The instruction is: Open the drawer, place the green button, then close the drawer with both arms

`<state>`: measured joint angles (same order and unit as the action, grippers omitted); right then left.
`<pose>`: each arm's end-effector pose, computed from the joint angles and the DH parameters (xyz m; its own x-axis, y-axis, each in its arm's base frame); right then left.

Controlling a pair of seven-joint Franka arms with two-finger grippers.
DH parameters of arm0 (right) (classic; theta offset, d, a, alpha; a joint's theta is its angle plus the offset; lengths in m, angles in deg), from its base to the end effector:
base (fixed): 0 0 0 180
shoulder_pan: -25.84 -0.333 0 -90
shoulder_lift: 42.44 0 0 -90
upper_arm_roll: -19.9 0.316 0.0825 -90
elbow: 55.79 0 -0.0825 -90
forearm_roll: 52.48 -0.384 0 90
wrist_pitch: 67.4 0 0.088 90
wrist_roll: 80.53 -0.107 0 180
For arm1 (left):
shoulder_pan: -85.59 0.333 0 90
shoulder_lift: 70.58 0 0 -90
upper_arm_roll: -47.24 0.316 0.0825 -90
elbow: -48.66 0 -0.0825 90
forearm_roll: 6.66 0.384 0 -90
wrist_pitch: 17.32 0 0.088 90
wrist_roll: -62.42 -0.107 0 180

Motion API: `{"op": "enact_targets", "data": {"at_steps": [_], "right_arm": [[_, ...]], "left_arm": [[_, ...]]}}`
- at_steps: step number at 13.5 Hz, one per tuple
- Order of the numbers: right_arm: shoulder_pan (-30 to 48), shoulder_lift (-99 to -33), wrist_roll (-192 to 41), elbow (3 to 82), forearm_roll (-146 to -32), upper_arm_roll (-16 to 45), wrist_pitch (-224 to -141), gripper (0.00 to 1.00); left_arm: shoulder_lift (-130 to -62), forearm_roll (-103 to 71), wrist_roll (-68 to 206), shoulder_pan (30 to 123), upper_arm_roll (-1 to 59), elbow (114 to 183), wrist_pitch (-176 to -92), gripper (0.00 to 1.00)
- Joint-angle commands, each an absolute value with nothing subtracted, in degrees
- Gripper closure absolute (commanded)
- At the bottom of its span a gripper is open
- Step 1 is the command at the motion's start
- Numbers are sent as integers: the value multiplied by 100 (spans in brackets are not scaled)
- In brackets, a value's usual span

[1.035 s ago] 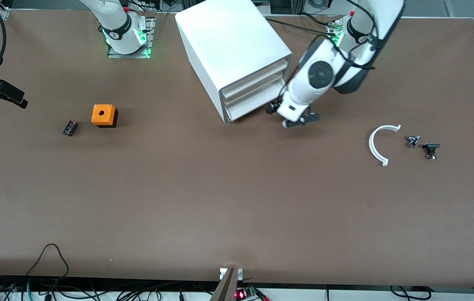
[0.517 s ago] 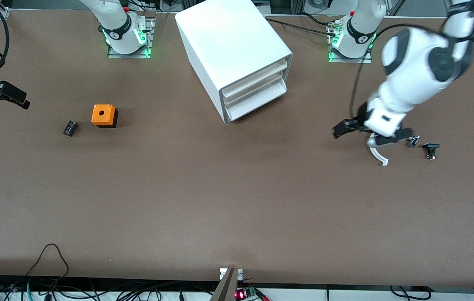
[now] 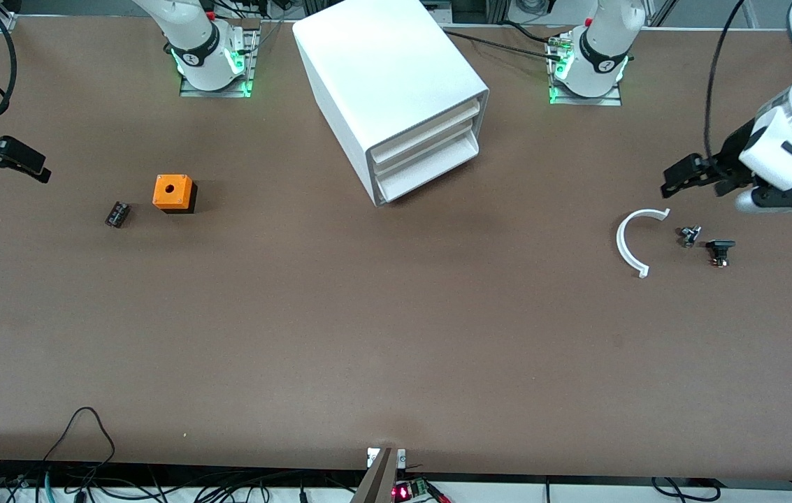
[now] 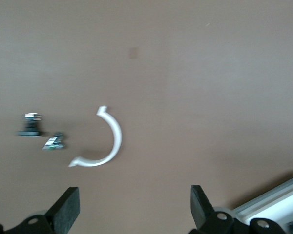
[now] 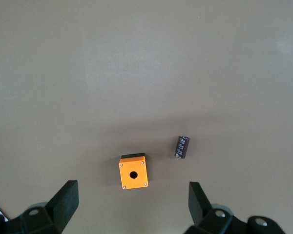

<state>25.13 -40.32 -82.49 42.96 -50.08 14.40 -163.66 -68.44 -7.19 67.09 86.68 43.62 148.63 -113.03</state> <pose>0.5467 -0.0507 0.5819 0.9936 -0.1129 -0.0054 -0.1126 -0.9929 0.0383 0.5457 -0.0256 0.5711 0.9986 0.0384 -0.0375 0.0386 -0.9992 0.0038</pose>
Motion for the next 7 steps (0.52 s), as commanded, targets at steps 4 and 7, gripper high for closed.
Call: {"op": "enact_targets", "data": {"at_steps": [4,7], "right_arm": [[2497,-4104,-8185,4212,-5081,1437,-16381,0],[2505,-4104,-8176,4194,-5081,1437,-16364,0]], "left_arm": [[-6847,11,6541,8533,4390,14280,-10759,0],[-6847,-77,6550,8489,4399,14253,-10759,0]]}}
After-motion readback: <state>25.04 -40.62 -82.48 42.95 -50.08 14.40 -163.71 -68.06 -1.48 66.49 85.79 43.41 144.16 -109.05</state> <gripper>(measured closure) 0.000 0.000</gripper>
